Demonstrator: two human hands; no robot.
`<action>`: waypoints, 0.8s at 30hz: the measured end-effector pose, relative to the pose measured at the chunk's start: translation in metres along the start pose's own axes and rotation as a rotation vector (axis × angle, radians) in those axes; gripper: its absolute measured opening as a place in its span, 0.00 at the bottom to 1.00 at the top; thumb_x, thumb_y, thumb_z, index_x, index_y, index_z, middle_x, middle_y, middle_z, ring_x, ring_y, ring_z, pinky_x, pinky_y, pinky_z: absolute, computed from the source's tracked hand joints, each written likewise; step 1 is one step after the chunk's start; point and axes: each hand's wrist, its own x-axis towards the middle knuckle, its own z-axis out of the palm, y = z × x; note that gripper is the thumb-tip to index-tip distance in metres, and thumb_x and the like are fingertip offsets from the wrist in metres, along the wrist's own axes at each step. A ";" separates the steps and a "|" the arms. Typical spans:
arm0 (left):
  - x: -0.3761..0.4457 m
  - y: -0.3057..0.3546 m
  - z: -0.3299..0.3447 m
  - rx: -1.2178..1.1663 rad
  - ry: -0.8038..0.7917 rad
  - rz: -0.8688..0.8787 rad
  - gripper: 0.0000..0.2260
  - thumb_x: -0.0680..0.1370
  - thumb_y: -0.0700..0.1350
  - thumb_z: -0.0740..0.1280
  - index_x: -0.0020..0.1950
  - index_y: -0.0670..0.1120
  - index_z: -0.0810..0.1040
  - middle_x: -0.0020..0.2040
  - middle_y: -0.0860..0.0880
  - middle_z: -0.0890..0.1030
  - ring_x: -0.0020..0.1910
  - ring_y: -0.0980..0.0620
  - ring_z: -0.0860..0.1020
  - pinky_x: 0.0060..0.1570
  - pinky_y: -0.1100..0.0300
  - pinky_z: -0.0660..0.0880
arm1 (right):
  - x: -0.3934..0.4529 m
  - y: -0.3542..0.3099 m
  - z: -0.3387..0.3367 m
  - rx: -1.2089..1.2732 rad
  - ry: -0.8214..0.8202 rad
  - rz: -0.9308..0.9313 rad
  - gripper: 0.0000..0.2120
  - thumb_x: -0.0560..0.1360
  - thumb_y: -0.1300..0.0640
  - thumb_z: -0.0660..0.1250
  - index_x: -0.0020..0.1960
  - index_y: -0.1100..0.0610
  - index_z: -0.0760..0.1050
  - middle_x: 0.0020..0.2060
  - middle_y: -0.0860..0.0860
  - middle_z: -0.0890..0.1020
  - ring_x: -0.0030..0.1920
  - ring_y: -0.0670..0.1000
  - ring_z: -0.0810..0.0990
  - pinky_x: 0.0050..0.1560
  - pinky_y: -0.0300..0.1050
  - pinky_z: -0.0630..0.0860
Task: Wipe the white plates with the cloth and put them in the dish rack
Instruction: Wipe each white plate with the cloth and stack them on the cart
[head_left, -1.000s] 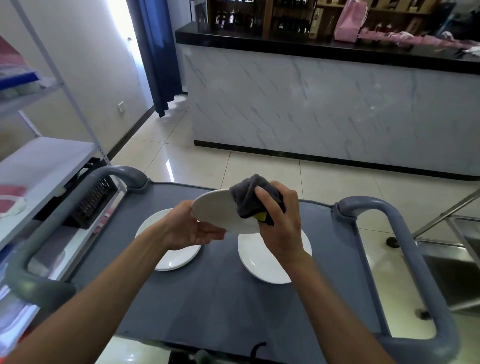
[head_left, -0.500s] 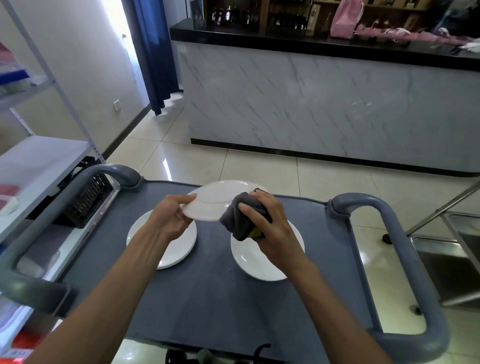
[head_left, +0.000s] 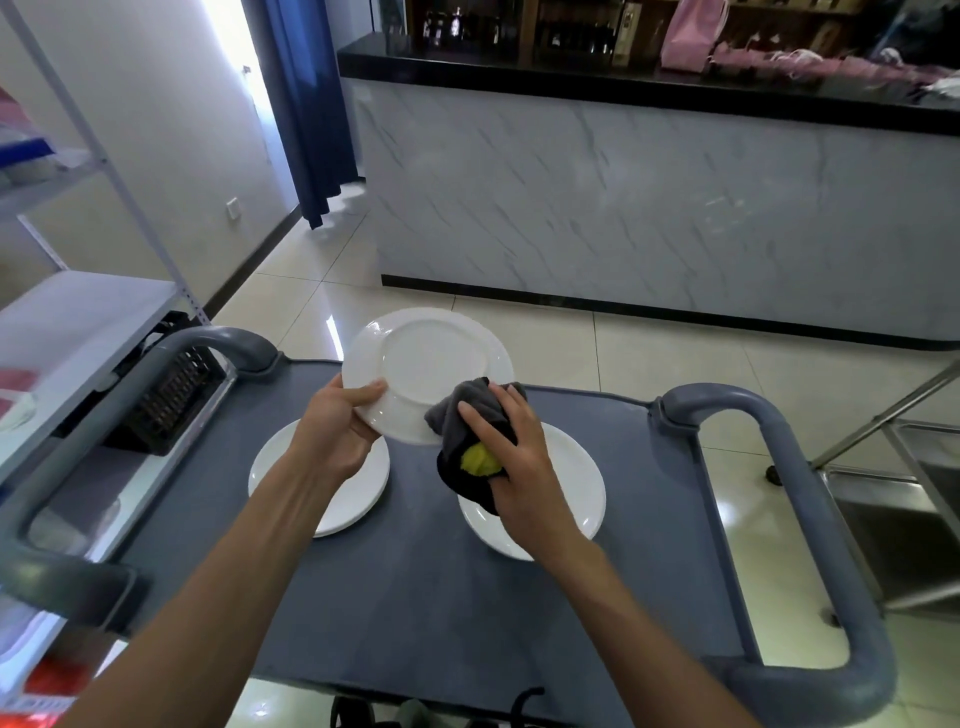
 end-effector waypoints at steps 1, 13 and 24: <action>-0.002 0.000 0.003 0.006 -0.010 0.025 0.15 0.79 0.31 0.63 0.63 0.42 0.77 0.53 0.44 0.86 0.49 0.46 0.85 0.43 0.53 0.83 | -0.003 -0.002 0.005 0.018 0.078 0.023 0.29 0.76 0.66 0.60 0.75 0.52 0.70 0.79 0.56 0.61 0.80 0.58 0.54 0.78 0.54 0.57; -0.031 -0.013 0.029 0.089 -0.125 0.142 0.24 0.71 0.35 0.70 0.67 0.39 0.75 0.60 0.37 0.82 0.56 0.37 0.81 0.54 0.41 0.79 | 0.034 -0.024 -0.002 0.049 0.210 0.067 0.32 0.72 0.72 0.59 0.73 0.54 0.73 0.76 0.56 0.65 0.77 0.58 0.61 0.76 0.62 0.61; -0.033 -0.019 0.029 0.273 -0.179 0.196 0.18 0.75 0.30 0.68 0.64 0.37 0.78 0.56 0.35 0.83 0.55 0.32 0.82 0.46 0.45 0.83 | 0.068 -0.029 -0.006 0.045 0.085 0.081 0.25 0.79 0.58 0.63 0.75 0.53 0.70 0.76 0.56 0.66 0.76 0.58 0.61 0.76 0.60 0.61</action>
